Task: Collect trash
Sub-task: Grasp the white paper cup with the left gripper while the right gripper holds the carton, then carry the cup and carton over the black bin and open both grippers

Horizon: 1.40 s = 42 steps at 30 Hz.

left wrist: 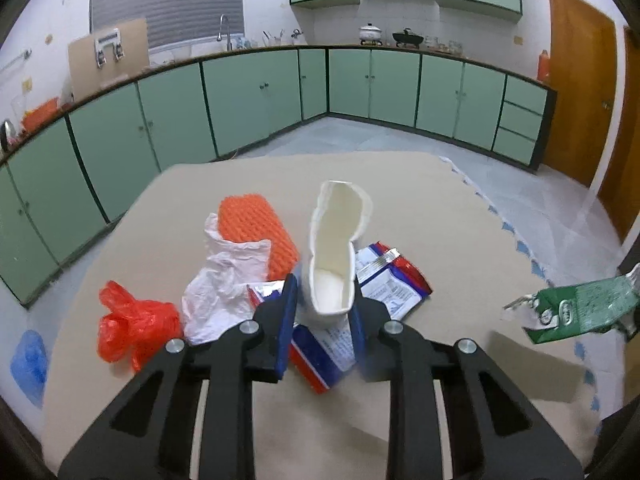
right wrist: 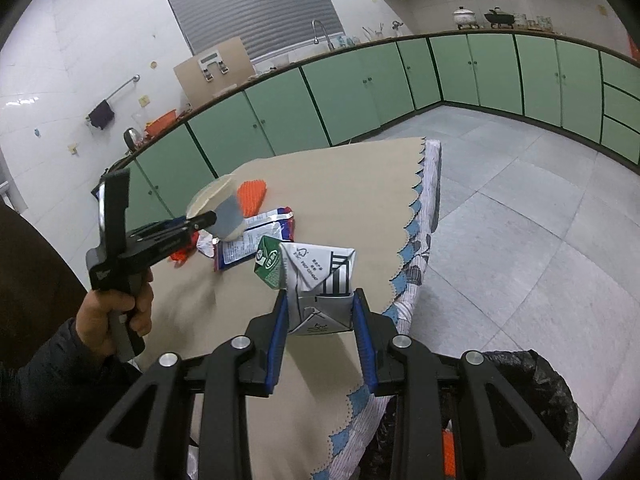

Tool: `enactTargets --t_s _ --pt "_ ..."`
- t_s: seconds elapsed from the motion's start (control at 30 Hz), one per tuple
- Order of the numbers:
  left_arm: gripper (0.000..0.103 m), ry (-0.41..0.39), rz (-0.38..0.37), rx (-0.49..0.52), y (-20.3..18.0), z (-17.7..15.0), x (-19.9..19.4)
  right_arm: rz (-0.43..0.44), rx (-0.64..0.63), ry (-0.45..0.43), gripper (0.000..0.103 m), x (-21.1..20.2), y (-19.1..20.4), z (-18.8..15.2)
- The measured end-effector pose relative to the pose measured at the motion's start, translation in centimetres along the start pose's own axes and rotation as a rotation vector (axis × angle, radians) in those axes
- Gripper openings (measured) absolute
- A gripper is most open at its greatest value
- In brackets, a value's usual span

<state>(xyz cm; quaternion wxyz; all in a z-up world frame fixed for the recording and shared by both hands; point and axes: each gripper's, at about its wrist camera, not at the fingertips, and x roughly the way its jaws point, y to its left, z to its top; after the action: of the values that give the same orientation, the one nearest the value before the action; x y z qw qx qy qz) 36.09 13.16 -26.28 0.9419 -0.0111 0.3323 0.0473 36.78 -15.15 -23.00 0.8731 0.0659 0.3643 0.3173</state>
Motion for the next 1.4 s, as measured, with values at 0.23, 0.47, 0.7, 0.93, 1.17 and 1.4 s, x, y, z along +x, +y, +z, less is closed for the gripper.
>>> enactTargets --t_s 0.23,0.47,0.7,0.93,1.17,1.4 --pt "0.013 -0.027 -0.021 0.0 -0.5 -0.5 -1.8 -0.002 -0.003 -0.013 0.031 -0.8 0.2 -0.2" --pt "0.013 -0.048 -0.042 -0.007 -1.4 -0.3 -4.4 -0.019 0.007 -0.056 0.031 -2.9 0.4 -0.2" --pt "0.013 -0.059 -0.082 0.013 -4.1 -0.4 -7.3 -0.041 0.019 -0.096 0.031 -5.8 0.3 -0.3" --pt "0.013 -0.062 -0.17 0.059 -8.7 -0.9 -10.1 -0.108 0.067 -0.141 0.031 -10.4 -1.2 -1.6" --pt "0.013 -0.06 -0.285 0.142 -15.4 -2.4 -12.6 -0.193 0.133 -0.156 0.031 -14.7 -3.5 -3.9" --pt "0.013 -0.033 -0.374 0.209 -20.6 -3.9 -13.6 -0.262 0.184 -0.18 0.031 -18.2 -5.4 -6.0"
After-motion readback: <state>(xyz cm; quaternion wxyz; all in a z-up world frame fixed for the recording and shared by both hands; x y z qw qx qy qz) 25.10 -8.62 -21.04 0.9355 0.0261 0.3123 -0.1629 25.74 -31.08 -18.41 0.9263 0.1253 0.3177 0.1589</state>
